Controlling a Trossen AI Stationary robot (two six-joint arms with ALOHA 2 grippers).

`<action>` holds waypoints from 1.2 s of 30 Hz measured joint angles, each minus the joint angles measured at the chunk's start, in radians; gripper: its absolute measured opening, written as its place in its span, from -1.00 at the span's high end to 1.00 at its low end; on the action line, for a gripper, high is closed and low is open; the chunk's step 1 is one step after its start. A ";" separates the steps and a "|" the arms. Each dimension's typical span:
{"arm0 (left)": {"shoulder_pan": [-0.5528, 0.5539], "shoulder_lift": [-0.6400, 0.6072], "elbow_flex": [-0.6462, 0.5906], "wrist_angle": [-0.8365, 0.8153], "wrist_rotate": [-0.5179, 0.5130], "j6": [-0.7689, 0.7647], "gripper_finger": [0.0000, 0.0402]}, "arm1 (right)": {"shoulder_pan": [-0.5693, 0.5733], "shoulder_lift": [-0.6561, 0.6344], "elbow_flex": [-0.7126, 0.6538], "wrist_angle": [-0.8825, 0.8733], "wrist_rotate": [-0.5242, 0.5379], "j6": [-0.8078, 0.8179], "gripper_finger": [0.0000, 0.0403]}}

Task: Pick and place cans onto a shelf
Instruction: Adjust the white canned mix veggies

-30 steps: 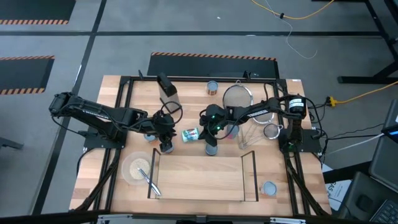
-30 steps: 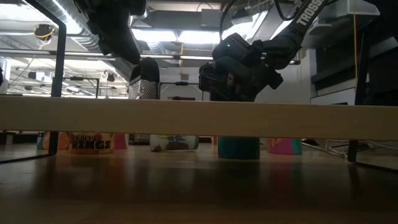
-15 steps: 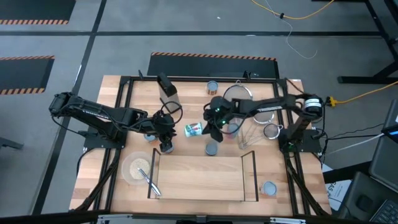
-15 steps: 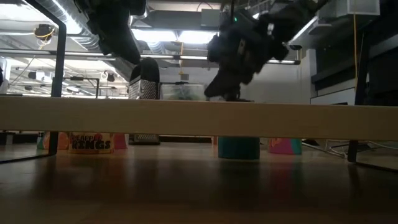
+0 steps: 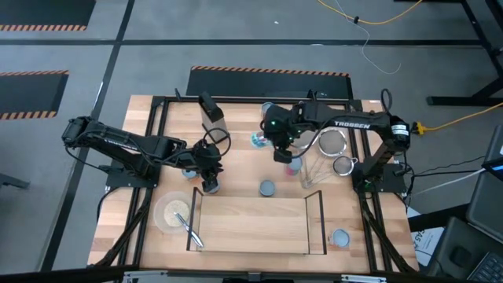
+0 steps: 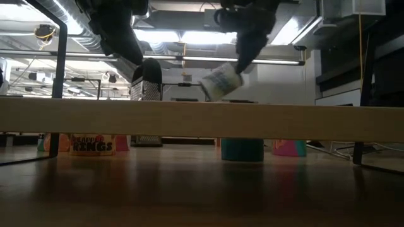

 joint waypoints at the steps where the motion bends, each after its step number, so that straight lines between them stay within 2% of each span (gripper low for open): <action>1: 0.000 0.000 0.000 0.000 0.000 0.000 0.65 | 0.000 0.000 0.002 -0.022 0.014 0.000 0.99; 11: 0.000 0.000 0.000 0.005 0.000 0.000 0.65 | 0.000 0.076 0.002 -0.189 0.063 -0.047 0.98; 25: 0.000 0.000 0.000 0.004 0.000 0.000 0.65 | 0.037 0.224 0.002 -0.232 0.116 -0.106 0.97; 36: 0.000 0.000 0.000 0.003 0.000 0.000 0.65 | 0.051 0.235 0.002 -0.229 0.115 -0.108 0.97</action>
